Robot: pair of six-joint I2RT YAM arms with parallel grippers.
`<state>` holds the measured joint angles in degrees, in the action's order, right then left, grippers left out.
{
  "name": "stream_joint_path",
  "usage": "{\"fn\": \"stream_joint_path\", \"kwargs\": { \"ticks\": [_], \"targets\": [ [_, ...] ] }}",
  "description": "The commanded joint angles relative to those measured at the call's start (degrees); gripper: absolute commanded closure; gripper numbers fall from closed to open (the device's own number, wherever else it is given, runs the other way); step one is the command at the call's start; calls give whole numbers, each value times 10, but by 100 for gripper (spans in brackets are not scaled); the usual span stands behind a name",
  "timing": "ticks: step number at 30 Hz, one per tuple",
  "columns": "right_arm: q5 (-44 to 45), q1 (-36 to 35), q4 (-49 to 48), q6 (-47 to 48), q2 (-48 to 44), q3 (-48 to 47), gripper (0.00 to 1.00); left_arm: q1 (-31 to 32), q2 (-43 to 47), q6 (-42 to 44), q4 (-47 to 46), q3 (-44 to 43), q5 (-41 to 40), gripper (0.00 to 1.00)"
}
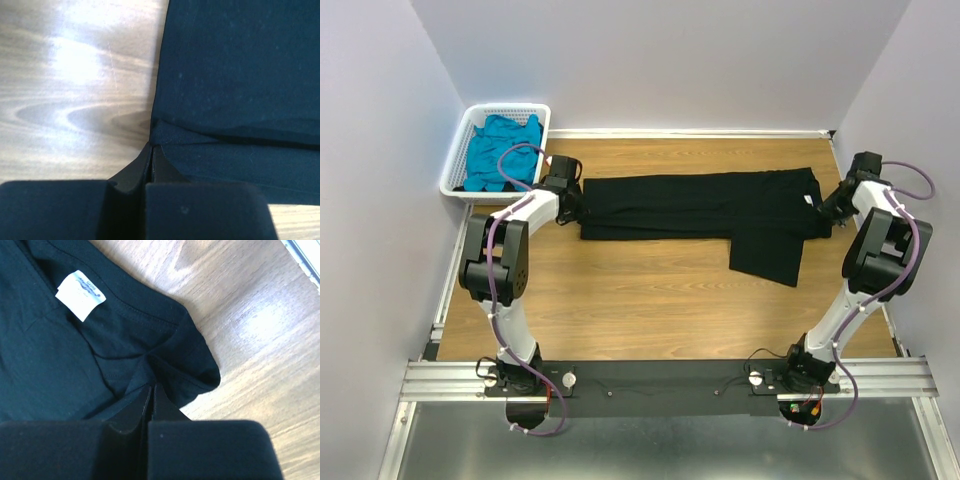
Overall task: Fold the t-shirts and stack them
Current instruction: Fold the tshirt
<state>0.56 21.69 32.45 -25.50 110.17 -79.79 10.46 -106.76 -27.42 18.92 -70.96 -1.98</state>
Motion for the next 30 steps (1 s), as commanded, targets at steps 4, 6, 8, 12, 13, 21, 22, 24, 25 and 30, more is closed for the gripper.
{"fn": "stream_joint_path", "kwargs": {
  "ticks": [4,6,8,12,13,21,22,24,25,30],
  "targets": [
    [38,3,-32,-1,29,-23,91,-11,-25,2,-17,-19,-43,100],
    [37,2,-32,2,33,-22,89,-11,-28,3,-18,-19,-41,94],
    [40,1,-33,2,33,-20,88,-11,-26,3,-20,-19,-39,88],
    [47,-1,-34,7,23,-19,69,-11,-4,3,-22,-14,-43,54],
    [50,-5,-33,9,11,-18,65,-11,12,3,-21,-13,-46,47],
    [62,-72,-32,12,-112,61,25,-4,138,-4,-13,36,-44,10],
    [60,-75,-32,7,-127,83,22,-4,154,-4,-13,46,-44,10],
    [47,-78,-33,-3,-173,120,19,-1,183,-3,-13,78,-45,10],
    [45,-78,-33,-8,-190,161,19,0,214,-2,-13,90,-44,10],
    [24,-81,-31,-6,-260,262,19,26,298,0,-14,172,-50,10]
  ]
}}
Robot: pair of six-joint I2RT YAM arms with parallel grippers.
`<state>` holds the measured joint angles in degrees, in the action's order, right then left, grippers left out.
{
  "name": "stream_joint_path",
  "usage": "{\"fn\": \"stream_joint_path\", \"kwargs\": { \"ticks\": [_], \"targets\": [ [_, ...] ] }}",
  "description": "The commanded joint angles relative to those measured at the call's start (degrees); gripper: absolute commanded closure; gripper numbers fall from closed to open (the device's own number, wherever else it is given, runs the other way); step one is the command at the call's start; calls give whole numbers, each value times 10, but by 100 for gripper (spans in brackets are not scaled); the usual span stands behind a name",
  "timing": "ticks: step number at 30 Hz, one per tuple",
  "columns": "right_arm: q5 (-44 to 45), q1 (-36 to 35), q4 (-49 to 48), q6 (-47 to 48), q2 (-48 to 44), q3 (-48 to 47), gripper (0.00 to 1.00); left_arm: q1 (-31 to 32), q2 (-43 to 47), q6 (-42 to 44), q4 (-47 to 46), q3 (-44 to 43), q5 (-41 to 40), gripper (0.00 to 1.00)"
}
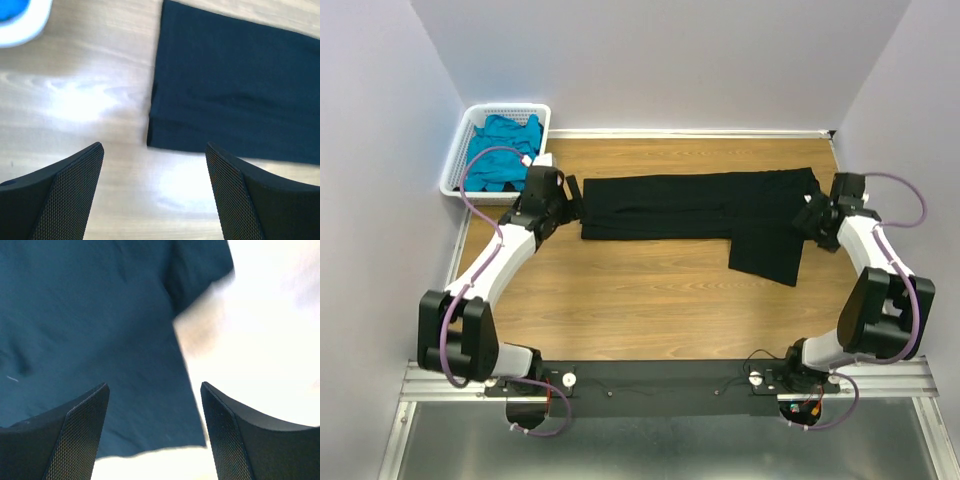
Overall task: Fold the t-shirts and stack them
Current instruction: Fold the tshirt
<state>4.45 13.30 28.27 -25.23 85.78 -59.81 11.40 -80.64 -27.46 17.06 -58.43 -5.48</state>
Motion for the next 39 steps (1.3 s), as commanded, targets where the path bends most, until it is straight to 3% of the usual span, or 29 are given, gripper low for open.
{"fn": "stream_joint_path", "kwargs": {
  "ticks": [1,7,12,19,25,29,30,32,33,36,39],
  "targets": [
    [-15,0,14,-10,-31,74,19,21,54,0,3,55,-8,10],
    [-9,-5,35,-17,-47,127,21,24,101,24,-1,82,-30,10],
    [-11,-11,39,-27,-40,142,30,24,113,46,-6,81,-52,10],
    [-7,-21,35,-35,-18,164,32,24,110,40,-47,127,-60,11],
    [-13,-31,24,-46,8,177,43,24,113,48,-43,119,-75,11],
    [-11,-30,20,-46,17,180,58,24,122,49,-45,124,-75,12],
    [-11,-31,19,-47,17,177,69,24,124,50,-46,126,-78,12],
    [-13,-31,18,-47,10,168,80,24,125,51,-45,126,-78,12],
    [-14,-31,18,-46,8,162,90,24,125,51,-46,128,-78,12],
    [-35,-31,19,-39,13,112,99,24,123,51,-48,126,-74,12],
    [-68,-31,18,-40,41,36,99,24,116,52,-47,124,-73,12]
  ]
}}
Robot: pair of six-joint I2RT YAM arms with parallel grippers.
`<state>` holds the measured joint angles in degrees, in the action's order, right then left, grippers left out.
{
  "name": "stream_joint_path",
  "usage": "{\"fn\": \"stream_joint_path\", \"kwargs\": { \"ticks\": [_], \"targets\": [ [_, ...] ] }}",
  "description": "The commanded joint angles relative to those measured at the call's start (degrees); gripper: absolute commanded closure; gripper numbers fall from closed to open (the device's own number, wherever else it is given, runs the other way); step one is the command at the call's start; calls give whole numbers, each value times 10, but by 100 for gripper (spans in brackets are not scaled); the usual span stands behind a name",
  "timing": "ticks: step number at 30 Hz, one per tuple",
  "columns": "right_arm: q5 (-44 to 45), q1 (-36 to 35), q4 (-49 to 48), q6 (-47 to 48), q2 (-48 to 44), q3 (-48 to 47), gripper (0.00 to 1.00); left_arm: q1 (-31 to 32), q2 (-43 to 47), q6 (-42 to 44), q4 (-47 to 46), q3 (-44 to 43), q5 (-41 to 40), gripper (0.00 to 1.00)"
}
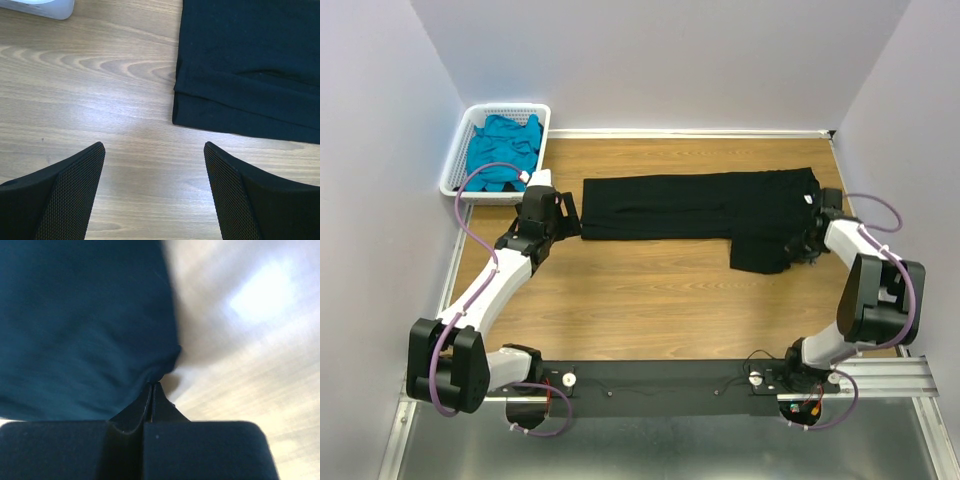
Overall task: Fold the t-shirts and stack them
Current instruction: Fold the tshirt
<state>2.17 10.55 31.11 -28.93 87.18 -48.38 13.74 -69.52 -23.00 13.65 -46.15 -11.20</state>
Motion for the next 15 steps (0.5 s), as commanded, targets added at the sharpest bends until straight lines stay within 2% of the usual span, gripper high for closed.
{"fn": "stream_joint_path", "kwargs": {
  "ticks": [1,4,12,15],
  "targets": [
    [-52,-4,-11,-6,36,-99,99,1,3,9,-13,1,-16,12],
    [-67,-7,-11,-16,81,-208,99,1,1,9,-13,2,-22,12],
    [-103,-16,-19,-17,227,-404,99,0,-18,8,-7,2,-39,12],
    [-108,-21,-25,-9,280,-450,99,0,-26,8,-9,1,-43,12]
  ]
}}
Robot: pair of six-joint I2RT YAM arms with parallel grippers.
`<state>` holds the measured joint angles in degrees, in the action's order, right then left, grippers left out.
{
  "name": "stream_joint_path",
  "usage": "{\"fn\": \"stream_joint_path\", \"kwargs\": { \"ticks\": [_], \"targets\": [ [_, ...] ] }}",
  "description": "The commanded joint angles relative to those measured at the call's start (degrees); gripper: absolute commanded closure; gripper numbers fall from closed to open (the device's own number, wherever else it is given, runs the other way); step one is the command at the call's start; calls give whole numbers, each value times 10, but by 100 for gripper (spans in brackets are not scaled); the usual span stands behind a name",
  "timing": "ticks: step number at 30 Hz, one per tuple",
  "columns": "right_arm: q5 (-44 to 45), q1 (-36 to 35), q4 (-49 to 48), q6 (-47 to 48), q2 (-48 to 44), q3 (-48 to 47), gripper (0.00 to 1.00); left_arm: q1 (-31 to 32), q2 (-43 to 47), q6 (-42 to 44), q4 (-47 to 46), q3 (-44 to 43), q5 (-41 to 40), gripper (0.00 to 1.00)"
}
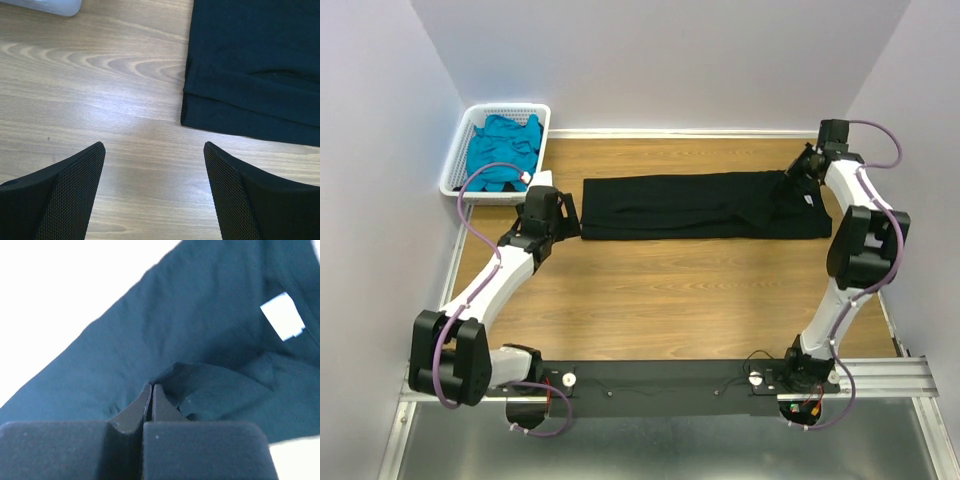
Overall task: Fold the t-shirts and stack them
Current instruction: Fold the tshirt
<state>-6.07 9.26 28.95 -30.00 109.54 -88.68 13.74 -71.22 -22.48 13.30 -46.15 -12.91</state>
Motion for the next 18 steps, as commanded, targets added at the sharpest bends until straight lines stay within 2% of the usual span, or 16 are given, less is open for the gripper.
{"fn": "stream_joint_path", "kwargs": {
  "ticks": [1,10,18],
  "targets": [
    [-29,-10,-5,4,68,-72,99,-1,-14,2,-6,1,-26,12],
    [-23,-17,-22,27,140,-138,99,0,-38,2,-4,-4,-31,12],
    [-10,-17,-29,-18,174,-173,99,0,-44,2,-3,-5,-30,12]
  ]
}}
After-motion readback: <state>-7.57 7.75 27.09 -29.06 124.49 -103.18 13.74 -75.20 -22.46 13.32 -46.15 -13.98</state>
